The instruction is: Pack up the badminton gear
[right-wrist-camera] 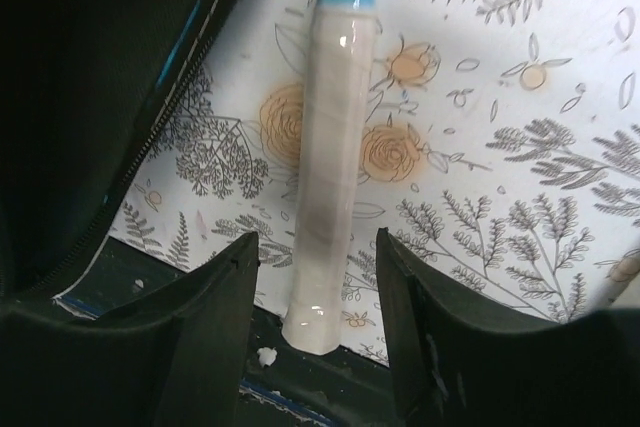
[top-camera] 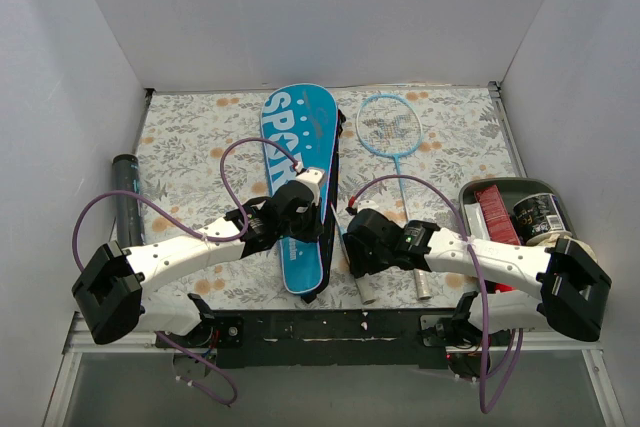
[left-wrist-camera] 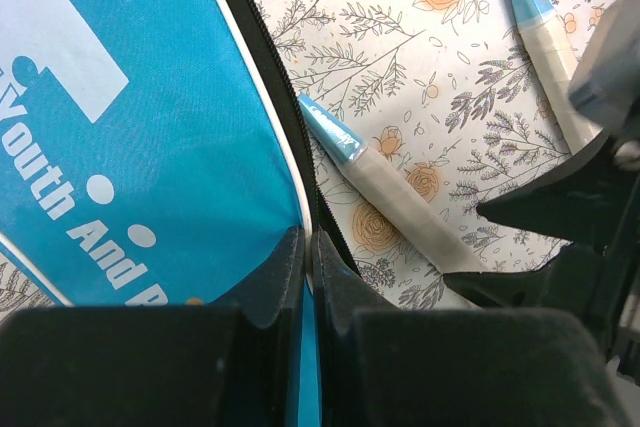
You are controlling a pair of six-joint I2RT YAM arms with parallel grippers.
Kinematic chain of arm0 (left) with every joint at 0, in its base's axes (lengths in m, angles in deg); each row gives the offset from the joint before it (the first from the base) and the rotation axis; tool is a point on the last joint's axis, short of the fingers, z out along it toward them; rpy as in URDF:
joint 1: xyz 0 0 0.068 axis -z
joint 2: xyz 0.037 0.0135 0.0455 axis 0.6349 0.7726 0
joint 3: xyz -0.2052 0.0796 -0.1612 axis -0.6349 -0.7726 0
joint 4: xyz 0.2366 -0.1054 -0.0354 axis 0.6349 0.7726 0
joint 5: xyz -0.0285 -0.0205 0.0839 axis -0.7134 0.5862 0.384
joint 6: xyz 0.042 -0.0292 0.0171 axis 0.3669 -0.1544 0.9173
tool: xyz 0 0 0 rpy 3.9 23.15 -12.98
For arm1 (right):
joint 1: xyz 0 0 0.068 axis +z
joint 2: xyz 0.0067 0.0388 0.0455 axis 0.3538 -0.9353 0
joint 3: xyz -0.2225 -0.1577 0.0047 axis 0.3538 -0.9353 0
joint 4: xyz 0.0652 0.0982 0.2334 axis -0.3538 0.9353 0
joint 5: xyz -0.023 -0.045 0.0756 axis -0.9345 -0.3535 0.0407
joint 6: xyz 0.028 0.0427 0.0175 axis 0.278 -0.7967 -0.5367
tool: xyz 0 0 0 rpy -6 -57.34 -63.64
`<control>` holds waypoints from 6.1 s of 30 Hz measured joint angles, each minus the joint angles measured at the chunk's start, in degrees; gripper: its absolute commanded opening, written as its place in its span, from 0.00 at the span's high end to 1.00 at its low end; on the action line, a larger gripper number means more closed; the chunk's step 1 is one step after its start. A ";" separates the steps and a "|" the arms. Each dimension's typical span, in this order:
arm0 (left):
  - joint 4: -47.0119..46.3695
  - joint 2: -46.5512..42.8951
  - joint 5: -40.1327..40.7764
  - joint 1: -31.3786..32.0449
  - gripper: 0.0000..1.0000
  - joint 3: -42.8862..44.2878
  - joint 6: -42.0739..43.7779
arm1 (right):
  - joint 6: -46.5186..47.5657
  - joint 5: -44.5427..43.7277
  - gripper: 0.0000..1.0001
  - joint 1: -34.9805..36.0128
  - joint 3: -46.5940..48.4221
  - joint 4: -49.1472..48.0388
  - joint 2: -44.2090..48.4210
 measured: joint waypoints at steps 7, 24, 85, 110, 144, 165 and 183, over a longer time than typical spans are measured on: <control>0.00 0.00 0.00 0.00 1.00 0.00 0.00 | -3.98 -0.07 0.41 3.39 -2.36 -0.11 -1.33; 0.00 0.00 -0.11 -0.02 1.00 0.00 0.44 | -9.20 -2.32 0.99 6.60 -2.58 -4.79 -8.81; -10.21 0.15 -12.20 4.46 1.00 -9.25 3.13 | -4.42 -6.69 0.43 2.93 -5.38 -17.70 9.11; -15.13 -3.28 -15.67 12.20 1.00 -10.62 9.92 | -14.95 3.04 0.75 2.80 -25.42 -20.13 24.87; -15.37 -1.73 -15.45 13.53 1.00 -10.73 10.40 | -16.37 7.08 0.79 2.80 -28.61 -25.09 20.57; -16.46 -0.46 -12.81 15.50 1.00 -11.06 10.60 | -17.09 7.19 0.99 2.82 -26.01 -23.87 22.34; -17.92 -0.28 -9.79 16.06 1.00 -14.47 11.02 | -18.03 12.70 0.99 3.21 -24.83 -37.20 7.85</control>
